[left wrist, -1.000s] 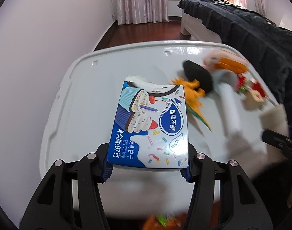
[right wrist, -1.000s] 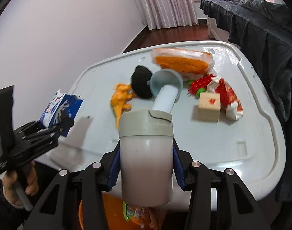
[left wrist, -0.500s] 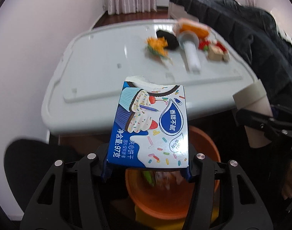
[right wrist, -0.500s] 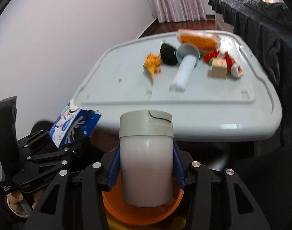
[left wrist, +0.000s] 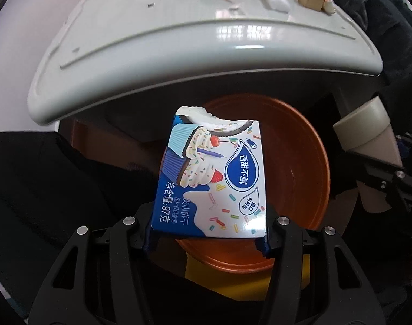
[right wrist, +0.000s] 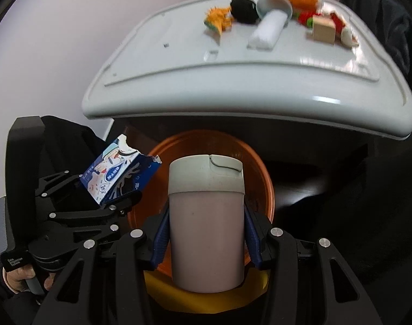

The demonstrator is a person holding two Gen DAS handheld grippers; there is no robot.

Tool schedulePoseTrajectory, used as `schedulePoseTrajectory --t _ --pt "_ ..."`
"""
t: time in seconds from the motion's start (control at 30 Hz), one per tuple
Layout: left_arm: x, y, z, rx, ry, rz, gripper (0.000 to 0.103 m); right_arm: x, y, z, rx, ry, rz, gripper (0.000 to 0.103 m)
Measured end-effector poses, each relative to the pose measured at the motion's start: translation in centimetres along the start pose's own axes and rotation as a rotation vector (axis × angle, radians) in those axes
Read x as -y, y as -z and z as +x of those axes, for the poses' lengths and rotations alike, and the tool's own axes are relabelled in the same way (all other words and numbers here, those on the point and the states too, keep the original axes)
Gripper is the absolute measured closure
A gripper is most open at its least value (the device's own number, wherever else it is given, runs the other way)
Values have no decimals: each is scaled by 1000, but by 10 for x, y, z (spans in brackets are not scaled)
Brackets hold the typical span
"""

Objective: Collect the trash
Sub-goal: 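Carry the blue biscuit box and beige cup over the orange bucket and release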

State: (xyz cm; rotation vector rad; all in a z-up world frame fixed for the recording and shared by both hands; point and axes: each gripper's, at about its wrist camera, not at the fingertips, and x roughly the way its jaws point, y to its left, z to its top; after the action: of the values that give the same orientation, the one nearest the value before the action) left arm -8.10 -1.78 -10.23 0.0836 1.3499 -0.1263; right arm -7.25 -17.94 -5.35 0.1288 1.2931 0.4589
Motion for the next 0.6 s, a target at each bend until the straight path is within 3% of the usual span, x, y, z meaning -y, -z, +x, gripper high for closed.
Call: schedulePoseTrajectory --t 0.23,0.3,0.4,0.6 --pt "-5 -2 8 -40 -20 -26 49 4 0 12 -41 -8 20 55" --pt "-5 -1 9 -46 -35 -26 40 3 -2 13 -39 -5 27 39" --pt "-5 -2 4 -26 -43 -26 31 5 -4 9 -18 -7 39 39" --pt "-6 -5 0 -11 -38 -38 30 10 -4 -1 22 -15 65 39"
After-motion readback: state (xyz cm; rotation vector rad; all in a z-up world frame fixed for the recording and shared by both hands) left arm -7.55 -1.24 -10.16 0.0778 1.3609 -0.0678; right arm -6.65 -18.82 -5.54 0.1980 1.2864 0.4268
